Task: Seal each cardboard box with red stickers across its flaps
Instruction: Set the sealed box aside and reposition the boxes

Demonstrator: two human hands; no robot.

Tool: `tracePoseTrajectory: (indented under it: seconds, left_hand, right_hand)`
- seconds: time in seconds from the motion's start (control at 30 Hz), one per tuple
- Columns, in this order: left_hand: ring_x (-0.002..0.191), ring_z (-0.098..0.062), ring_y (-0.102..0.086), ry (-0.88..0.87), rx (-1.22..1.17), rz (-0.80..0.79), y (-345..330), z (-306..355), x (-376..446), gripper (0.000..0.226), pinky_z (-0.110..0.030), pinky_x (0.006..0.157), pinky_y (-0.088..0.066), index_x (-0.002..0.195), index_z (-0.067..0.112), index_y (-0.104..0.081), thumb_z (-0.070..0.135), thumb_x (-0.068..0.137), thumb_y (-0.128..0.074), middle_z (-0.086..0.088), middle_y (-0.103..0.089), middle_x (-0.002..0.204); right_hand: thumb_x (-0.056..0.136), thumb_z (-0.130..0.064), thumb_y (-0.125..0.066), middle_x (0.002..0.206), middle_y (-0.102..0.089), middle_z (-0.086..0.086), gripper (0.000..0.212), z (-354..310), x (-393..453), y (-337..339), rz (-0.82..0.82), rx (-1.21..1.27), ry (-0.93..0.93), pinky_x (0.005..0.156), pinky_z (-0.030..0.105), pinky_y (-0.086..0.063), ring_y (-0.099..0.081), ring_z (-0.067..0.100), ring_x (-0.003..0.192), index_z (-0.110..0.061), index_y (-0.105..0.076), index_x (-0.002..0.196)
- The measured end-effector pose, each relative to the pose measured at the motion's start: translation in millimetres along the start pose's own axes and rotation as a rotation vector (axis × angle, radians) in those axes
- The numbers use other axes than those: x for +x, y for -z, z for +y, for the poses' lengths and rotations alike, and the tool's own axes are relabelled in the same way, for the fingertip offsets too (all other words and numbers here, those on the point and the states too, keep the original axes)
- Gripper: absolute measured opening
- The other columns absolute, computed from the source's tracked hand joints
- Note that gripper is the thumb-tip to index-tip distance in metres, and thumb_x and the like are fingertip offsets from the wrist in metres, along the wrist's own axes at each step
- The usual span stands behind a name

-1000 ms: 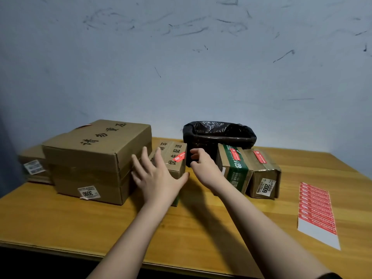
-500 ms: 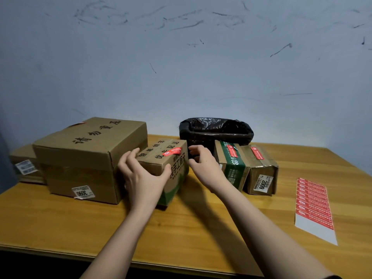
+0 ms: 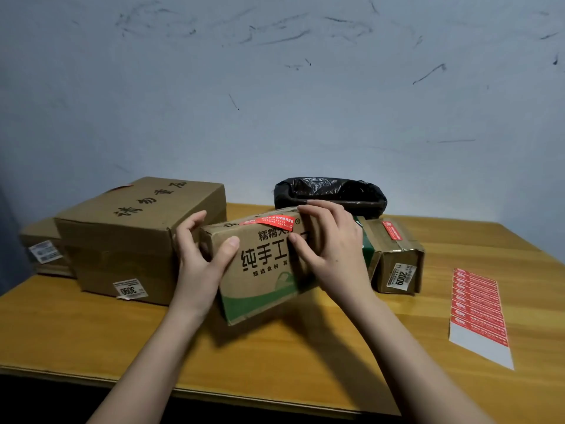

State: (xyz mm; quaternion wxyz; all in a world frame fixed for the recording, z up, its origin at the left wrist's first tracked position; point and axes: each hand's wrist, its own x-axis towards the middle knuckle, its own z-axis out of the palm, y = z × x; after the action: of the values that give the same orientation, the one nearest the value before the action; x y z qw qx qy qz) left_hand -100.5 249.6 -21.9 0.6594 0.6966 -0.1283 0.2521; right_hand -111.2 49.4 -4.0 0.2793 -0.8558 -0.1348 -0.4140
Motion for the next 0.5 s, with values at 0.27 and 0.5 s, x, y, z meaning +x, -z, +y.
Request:
tracePoseTrajectory:
  seconds: [0.27, 0.5]
  left_hand:
    - [0.100, 0.003, -0.056, 0.038, -0.212, -0.249, -19, 1, -4, 0.071, -0.020, 0.073, -0.053, 0.121, 0.033, -0.042, 0.054, 0.056, -0.059, 0.008, -0.045, 0.125]
    - [0.093, 0.011, -0.060, -0.034, -0.283, -0.407, -41, 13, -13, 0.086, -0.014, 0.068, -0.052, 0.133, 0.012, -0.033, 0.043, 0.057, -0.058, 0.010, -0.048, 0.123]
  right_hand:
    - [0.083, -0.045, -0.060, 0.119, -0.058, -0.007, 0.039, 9, -19, 37, 0.064, -0.063, 0.094, 0.102, 0.032, -0.030, -0.048, 0.011, 0.119, -0.022, -0.062, 0.114]
    - [0.083, -0.045, -0.062, 0.113, -0.059, -0.011, 0.036, 20, -37, 67, -0.007, -0.020, 0.096, 0.098, 0.031, -0.035, -0.053, 0.009, 0.110, -0.020, -0.065, 0.110]
